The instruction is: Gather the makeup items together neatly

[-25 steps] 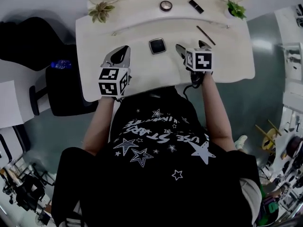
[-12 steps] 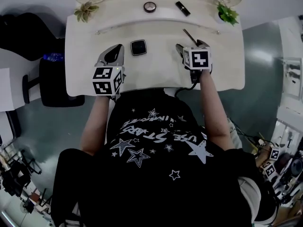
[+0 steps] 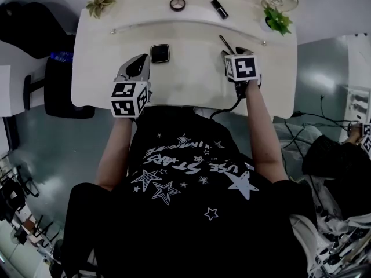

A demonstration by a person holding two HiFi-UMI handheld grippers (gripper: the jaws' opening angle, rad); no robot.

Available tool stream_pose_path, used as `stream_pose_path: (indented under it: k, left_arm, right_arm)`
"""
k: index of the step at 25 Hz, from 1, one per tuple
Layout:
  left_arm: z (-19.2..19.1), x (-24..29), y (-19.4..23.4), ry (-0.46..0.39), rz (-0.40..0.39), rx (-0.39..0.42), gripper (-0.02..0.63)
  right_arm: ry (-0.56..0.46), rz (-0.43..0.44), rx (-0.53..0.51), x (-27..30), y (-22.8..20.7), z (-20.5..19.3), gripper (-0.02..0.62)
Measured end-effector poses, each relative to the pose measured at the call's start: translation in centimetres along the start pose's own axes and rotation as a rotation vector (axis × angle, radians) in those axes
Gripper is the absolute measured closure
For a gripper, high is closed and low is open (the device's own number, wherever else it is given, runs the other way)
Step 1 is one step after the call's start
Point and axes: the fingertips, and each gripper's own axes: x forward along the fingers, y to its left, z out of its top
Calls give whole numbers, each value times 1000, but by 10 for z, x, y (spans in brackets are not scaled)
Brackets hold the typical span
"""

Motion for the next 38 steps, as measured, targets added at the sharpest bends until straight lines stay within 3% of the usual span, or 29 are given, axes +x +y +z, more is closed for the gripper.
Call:
stream_pose_path:
  k: [11, 19, 26, 38]
  left_arm:
    - [-7, 0, -2, 8, 40, -31, 604]
    - [-5, 3, 2, 4, 10, -20, 604]
    - [1, 0, 17, 0, -56, 11, 604]
    - [9, -10, 58, 2, -162, 67, 604]
  right_arm:
    - [21, 68, -53, 8, 5, 2, 485]
    - [37, 52, -19, 8, 8, 2, 529]
    - [12, 9, 119, -5, 15, 9, 529]
    - [-64, -34, 319, -25, 69, 25, 529]
